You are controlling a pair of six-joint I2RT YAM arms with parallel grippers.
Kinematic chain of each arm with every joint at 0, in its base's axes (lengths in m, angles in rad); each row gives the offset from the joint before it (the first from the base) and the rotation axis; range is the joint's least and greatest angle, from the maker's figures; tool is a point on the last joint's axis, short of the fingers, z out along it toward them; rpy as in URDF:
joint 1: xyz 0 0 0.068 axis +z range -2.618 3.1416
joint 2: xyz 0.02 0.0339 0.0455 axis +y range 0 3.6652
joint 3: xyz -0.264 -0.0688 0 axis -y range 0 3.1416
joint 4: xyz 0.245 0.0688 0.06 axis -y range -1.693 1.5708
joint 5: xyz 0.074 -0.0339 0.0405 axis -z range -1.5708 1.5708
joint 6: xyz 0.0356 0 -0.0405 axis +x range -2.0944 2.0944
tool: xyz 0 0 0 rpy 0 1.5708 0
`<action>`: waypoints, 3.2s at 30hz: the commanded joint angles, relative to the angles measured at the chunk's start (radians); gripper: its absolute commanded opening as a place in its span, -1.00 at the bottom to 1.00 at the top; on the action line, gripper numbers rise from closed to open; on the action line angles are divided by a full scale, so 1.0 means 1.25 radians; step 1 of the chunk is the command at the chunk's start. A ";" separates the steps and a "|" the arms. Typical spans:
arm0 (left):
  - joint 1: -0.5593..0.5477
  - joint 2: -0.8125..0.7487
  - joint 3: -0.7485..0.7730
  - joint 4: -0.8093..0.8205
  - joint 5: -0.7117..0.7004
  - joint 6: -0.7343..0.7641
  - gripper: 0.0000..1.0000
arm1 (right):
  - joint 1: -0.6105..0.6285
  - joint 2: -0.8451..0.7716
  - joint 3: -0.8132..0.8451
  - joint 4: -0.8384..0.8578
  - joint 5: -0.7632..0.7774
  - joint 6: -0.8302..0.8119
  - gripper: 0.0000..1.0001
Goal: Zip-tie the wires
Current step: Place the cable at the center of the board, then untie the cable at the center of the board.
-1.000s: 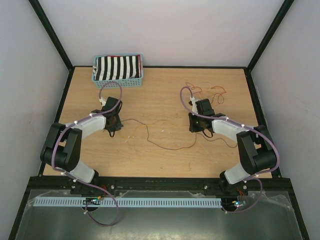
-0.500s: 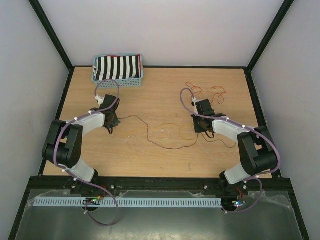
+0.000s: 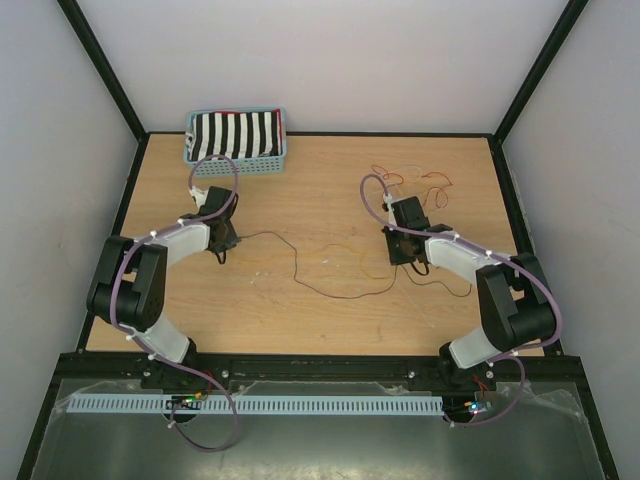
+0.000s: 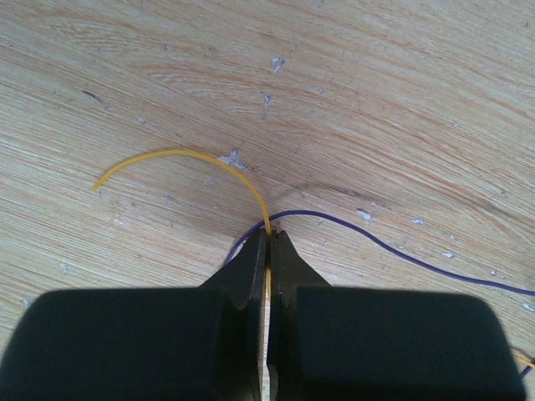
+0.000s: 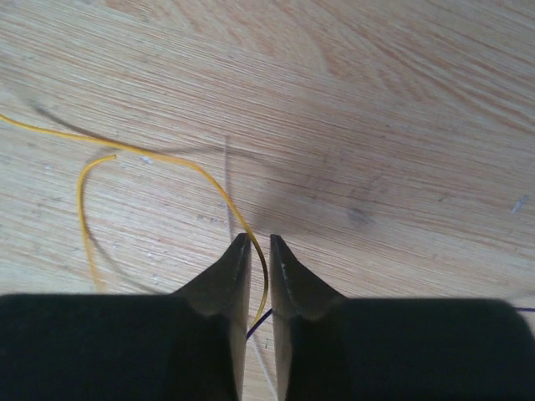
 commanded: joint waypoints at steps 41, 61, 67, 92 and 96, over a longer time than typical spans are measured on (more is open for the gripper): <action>0.062 -0.409 -0.073 -0.066 0.071 0.139 0.97 | -0.079 0.203 0.447 0.012 -0.012 0.052 0.72; 0.061 -0.505 -0.028 0.043 0.395 0.241 0.97 | -0.112 0.392 0.596 -0.032 0.139 0.012 0.55; 0.057 -0.476 -0.021 0.048 0.410 0.244 0.96 | -0.122 0.405 0.574 -0.036 0.124 0.023 0.35; 0.022 -0.416 0.109 0.048 0.578 0.314 0.79 | -0.123 0.194 0.627 -0.111 0.120 -0.038 -1.00; -0.009 -0.365 0.172 0.090 0.655 0.348 0.91 | -0.123 0.140 0.688 -0.137 0.040 -0.045 -1.00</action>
